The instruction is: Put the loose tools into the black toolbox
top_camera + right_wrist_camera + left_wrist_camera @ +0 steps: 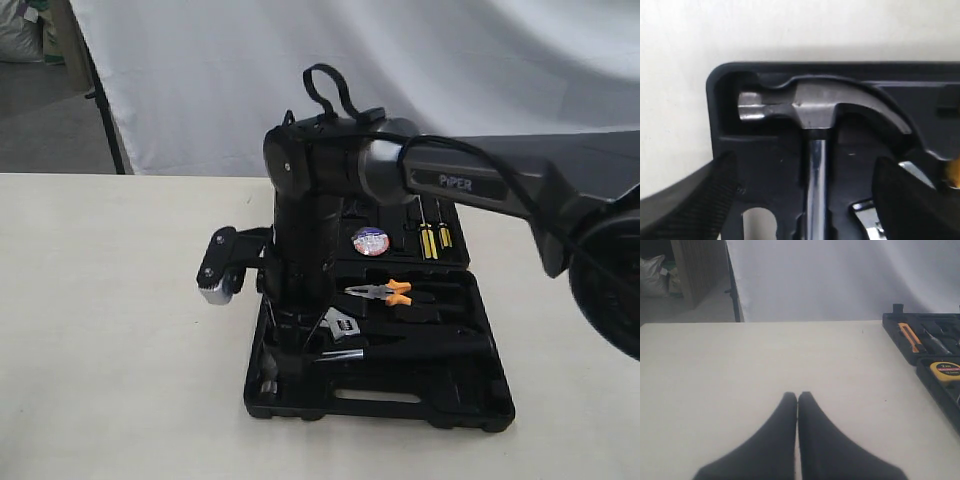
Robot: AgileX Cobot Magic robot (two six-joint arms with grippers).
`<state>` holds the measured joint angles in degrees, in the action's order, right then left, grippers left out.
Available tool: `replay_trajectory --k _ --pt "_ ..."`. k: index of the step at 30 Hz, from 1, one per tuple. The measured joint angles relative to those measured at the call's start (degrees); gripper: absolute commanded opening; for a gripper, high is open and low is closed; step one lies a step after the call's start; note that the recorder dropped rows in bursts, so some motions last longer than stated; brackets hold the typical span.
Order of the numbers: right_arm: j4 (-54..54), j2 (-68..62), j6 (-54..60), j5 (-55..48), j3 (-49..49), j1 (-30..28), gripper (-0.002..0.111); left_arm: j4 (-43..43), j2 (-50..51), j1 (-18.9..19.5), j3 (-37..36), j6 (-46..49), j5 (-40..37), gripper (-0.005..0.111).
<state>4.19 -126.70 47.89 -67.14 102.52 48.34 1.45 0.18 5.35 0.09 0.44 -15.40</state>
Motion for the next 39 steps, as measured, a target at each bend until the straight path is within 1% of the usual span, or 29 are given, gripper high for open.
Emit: replay_trajectory --k 1,3,4,7,9,14,16,19,24,26,30,33,39 --pt "0.0 0.9 -0.1 0.6 0.0 0.0 0.068 0.0 0.0 0.0 0.0 0.0 0.0 0.001" --pt "0.0 2.5 -0.1 1.1 0.0 0.0 0.057 0.0 0.0 0.0 0.0 0.0 0.0 0.001" --pt "0.0 3.1 -0.3 1.1 0.0 0.0 0.049 0.0 0.0 0.0 0.0 0.0 0.0 0.001" --pt "-0.3 4.2 -0.4 0.9 0.0 0.0 0.018 0.0 0.0 0.0 0.0 0.0 0.0 0.001" --pt "-0.8 4.3 -0.6 -0.3 0.0 0.0 0.0 0.0 0.0 0.0 0.0 0.0 0.0 0.001" --pt "-1.0 2.4 -2.6 -2.2 -2.4 -0.4 0.001 0.0 0.0 0.0 0.0 0.0 0.0 0.001" --pt "-1.0 -0.1 -3.1 -1.0 -5.6 -1.9 0.001 0.0 0.0 0.0 0.0 0.0 0.0 0.001" --pt "0.9 -0.6 -3.9 -0.5 -6.4 -4.2 0.001 0.0 0.0 0.0 0.0 0.0 -0.1 0.001" --pt "-1.6 3.4 -4.9 1.2 -7.9 -4.5 0.001 0.0 0.0 0.0 0.0 0.0 -0.1 0.001" --pt "-2.2 7.2 -5.2 2.6 -7.9 -5.7 0.001 0.0 0.0 0.0 0.0 0.0 -0.1 0.001" --pt "-0.6 9.1 -5.5 2.9 -7.9 -7.5 0.001 0.0 0.0 0.0 0.0 0.0 -0.1 0.001" --pt "0.4 7.6 -5.6 3.2 -8.9 -8.5 0.001 0.0 0.0 0.0 0.0 0.0 -0.1 0.001" --pt "0.5 2.6 -5.6 5.5 -13.3 -8.6 0.001 0.0 0.0 0.0 0.0 0.0 -0.1 0.001"
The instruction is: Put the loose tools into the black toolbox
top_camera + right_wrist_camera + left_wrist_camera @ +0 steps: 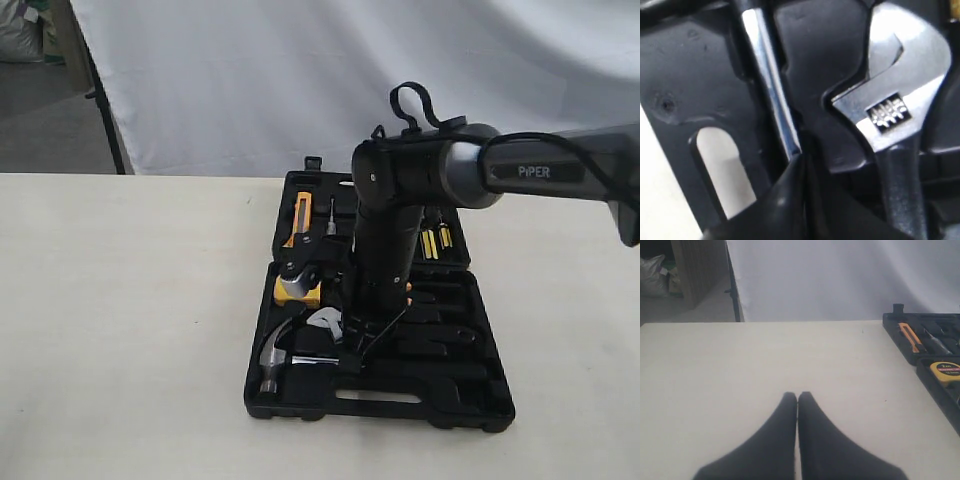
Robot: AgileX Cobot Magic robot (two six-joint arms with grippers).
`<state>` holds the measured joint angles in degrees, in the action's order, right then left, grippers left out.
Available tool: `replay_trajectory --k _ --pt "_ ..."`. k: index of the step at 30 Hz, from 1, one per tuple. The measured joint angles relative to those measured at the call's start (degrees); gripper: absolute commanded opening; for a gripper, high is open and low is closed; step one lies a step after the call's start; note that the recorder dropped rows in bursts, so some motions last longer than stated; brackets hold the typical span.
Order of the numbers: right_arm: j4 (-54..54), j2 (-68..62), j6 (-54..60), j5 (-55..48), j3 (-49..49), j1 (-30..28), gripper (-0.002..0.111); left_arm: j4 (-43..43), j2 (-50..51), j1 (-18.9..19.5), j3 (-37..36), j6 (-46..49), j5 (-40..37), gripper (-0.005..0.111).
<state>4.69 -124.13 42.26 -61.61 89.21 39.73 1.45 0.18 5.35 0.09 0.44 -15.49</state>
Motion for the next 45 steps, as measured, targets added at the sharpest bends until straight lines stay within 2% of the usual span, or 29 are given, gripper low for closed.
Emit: replay_trajectory --k 13,22,27,36,45 --pt "-3.1 4.3 -5.2 0.6 1.6 0.0 0.001 0.0 0.0 0.0 0.0 0.0 0.0 0.001" --pt "5.2 12.1 -5.9 5.8 3.1 0.0 0.001 0.0 0.0 0.0 0.0 0.0 0.0 0.001" --pt "11.1 9.6 -3.6 8.7 2.9 0.9 0.001 0.0 0.0 0.0 0.0 0.0 0.0 0.001" --pt "12.8 -2.2 -2.9 14.3 2.8 5.4 0.001 0.0 0.0 0.0 0.0 0.0 0.0 0.001" --pt "11.2 -1.0 -4.2 15.0 3.3 5.8 0.001 0.0 0.0 0.0 0.0 0.0 0.0 0.001"
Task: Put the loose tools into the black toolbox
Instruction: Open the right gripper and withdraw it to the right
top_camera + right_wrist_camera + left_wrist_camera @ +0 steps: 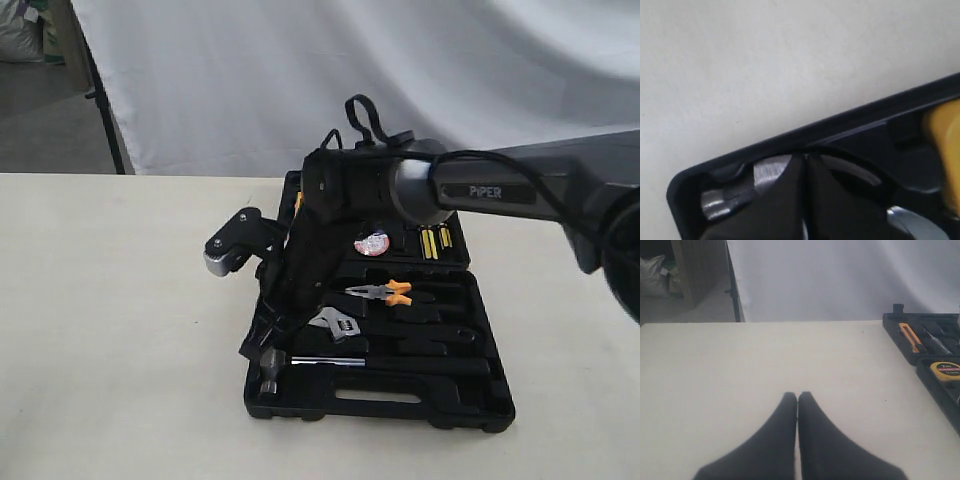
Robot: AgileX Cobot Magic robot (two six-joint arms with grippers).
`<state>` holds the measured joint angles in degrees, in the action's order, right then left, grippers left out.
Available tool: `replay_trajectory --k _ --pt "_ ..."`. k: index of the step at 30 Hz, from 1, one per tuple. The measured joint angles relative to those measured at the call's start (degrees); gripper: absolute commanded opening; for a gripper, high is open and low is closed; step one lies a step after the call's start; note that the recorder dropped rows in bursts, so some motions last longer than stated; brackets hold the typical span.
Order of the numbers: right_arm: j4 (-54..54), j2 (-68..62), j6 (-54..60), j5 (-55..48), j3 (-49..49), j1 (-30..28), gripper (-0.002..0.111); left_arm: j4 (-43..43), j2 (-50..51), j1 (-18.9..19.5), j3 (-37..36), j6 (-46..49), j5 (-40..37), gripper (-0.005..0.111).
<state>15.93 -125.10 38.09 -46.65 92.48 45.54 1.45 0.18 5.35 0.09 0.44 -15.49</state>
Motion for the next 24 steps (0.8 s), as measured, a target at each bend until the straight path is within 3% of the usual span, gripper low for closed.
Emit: replay_trajectory --k 5,11,15,24 --pt "-1.1 9.1 -1.3 0.1 -0.1 0.0 0.001 0.0 0.0 0.0 0.0 0.0 0.0 0.001" --pt "-9.2 29.7 -13.4 2.1 -5.3 0.0 0.001 0.0 0.0 0.0 0.0 0.0 0.0 0.001" --pt "-17.1 43.3 -25.5 11.9 -23.2 0.0 0.001 0.0 0.0 0.0 0.0 0.0 0.0 0.001" --pt "-18.3 71.8 -40.0 41.0 -65.8 0.0 0.001 0.0 0.0 0.0 0.0 0.0 0.0 0.001"
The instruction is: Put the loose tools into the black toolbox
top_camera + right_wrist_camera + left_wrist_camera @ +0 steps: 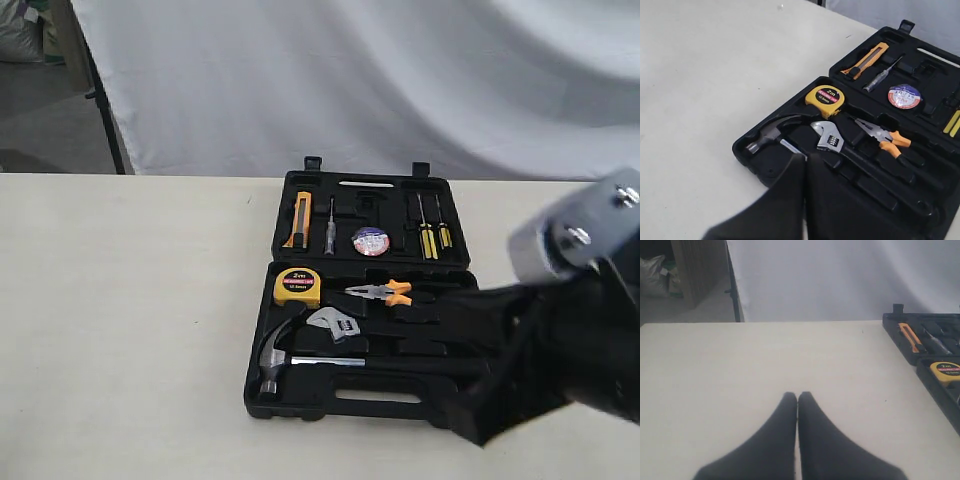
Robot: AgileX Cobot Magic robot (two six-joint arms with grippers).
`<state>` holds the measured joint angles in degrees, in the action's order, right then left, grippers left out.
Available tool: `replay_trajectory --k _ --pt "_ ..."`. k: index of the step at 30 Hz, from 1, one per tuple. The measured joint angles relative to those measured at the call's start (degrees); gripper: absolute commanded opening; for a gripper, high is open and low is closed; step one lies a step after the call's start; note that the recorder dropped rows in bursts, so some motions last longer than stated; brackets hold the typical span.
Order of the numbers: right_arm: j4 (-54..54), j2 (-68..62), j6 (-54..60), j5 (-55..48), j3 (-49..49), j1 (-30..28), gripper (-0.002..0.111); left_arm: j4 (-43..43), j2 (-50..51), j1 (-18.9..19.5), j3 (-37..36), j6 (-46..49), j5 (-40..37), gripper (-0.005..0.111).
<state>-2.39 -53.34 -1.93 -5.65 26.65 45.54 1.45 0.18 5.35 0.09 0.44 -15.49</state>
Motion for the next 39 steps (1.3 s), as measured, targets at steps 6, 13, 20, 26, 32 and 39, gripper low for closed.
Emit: replay_trajectory --k 6,13,20,26,32,39 --pt "0.0 12.5 -2.4 13.4 -16.1 0.0 0.001 0.0 0.0 0.0 0.0 0.0 0.0 0.001" --pt "0.0 19.8 -2.4 16.5 -22.1 0.0 0.001 0.0 0.0 0.0 0.0 0.0 0.0 0.001" --pt "0.9 21.1 -2.6 16.9 -25.9 0.0 0.001 0.0 0.0 0.0 0.0 0.0 0.0 0.001" --pt "1.2 21.2 -2.7 17.0 -26.4 0.0 0.001 0.0 0.0 0.0 0.0 0.0 0.0 0.001" --pt "1.2 21.2 -2.9 17.0 -26.4 0.0 0.001 0.0 0.0 0.0 0.0 0.0 0.0 0.001" --pt "1.2 21.8 -3.1 17.0 -26.4 -0.3 0.001 0.0 0.0 0.0 0.0 0.0 0.0 0.001"
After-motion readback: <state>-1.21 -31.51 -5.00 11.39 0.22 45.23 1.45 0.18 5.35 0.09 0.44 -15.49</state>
